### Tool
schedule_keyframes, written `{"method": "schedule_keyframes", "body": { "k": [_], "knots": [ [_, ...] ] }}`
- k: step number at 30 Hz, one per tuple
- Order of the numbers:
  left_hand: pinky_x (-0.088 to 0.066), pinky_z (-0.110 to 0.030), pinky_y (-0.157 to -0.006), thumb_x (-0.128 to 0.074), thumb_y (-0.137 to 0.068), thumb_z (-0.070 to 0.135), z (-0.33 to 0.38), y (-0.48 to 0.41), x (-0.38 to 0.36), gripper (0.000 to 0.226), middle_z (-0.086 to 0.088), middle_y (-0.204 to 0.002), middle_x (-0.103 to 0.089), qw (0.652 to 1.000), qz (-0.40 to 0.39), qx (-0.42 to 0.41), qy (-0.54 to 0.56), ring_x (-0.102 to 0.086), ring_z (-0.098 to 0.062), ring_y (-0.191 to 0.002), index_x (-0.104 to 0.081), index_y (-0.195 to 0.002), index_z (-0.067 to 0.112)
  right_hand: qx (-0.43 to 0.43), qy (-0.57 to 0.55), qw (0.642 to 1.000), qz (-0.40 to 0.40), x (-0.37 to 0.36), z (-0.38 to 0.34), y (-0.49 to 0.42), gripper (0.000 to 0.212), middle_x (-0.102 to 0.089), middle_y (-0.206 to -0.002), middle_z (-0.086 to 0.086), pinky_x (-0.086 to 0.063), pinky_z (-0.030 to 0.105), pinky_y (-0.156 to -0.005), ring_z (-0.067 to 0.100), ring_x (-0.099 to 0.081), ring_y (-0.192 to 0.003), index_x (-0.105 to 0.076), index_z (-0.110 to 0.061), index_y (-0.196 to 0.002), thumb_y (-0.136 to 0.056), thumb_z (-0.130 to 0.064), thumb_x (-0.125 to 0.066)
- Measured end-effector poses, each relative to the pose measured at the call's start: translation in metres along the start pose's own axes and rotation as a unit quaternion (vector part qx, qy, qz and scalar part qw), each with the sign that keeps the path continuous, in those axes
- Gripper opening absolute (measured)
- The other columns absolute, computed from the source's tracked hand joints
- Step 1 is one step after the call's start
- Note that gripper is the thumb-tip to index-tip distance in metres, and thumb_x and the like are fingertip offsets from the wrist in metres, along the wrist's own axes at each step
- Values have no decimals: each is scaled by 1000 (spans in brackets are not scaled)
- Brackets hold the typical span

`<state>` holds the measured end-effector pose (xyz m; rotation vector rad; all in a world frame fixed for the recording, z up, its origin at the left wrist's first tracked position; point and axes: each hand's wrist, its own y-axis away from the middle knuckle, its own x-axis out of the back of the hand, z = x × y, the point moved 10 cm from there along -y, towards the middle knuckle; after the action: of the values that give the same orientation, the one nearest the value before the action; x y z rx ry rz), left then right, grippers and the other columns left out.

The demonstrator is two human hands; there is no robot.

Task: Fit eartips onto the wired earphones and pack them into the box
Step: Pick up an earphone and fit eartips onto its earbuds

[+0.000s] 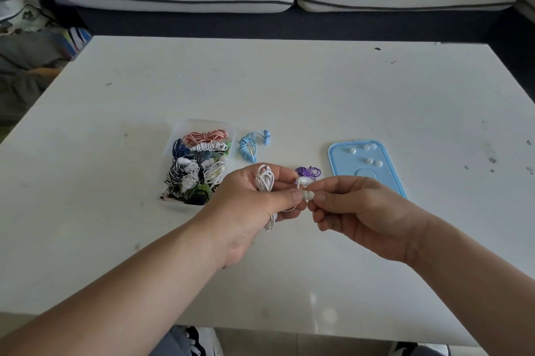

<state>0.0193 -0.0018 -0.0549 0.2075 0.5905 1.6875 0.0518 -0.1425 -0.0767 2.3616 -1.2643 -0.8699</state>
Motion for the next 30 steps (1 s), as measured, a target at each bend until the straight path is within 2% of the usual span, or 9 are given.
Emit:
{"method": "schedule_keyframes", "body": {
  "k": [7, 16, 22, 26, 30],
  "knots": [
    [-63, -29, -72, -77, -83, -9, 0, 0, 4, 21, -16, -89, -78, 1000, 5, -2, 0, -74, -25, -79, -72, -98, 6, 33, 31, 999, 10, -2, -5, -3, 25, -69, -83, 18, -57, 28, -62, 22, -65, -68, -78, 2, -95, -71, -4, -74],
    [-62, -27, -71, -77, -85, -6, 1, -3, 7, 18, -11, -85, -78, 1000, 12, -11, -12, -74, -21, -77, -74, -94, 9, 16, 27, 999, 18, -2, -5, -4, 26, -68, -85, 18, -57, 28, -62, 22, -65, -69, -78, 3, -95, -72, -7, -74],
    [-61, -29, -72, -77, -86, -5, 0, -9, 12, 25, -13, -92, -78, 1000, 29, -5, -6, -75, -23, -81, -72, -109, 4, 29, 26, 999, 13, -5, -8, -8, 16, -69, -83, 15, -59, 28, -62, 21, -66, -68, -79, -2, -87, -76, -10, -71],
    [-63, -34, -80, -81, -83, -2, 0, -10, 13, 26, -10, -93, -79, 999, 33, -1, -17, -74, -24, -82, -74, -107, 7, 26, 41, 998, 50, -1, -6, -10, 13, -68, -84, 17, -57, 28, -61, 22, -65, -68, -75, 4, -96, -90, -7, -70],
    [-63, -27, -76, -81, -83, -2, 15, -11, 25, 25, -7, -91, -78, 994, 59, -37, -85, -75, -20, -80, -74, -103, 12, 25, 120, 985, 122, -1, -3, -16, 30, -70, -79, 13, -54, 31, -59, 22, -63, -64, -75, 1, -95, -97, -28, -69]
  ]
}}
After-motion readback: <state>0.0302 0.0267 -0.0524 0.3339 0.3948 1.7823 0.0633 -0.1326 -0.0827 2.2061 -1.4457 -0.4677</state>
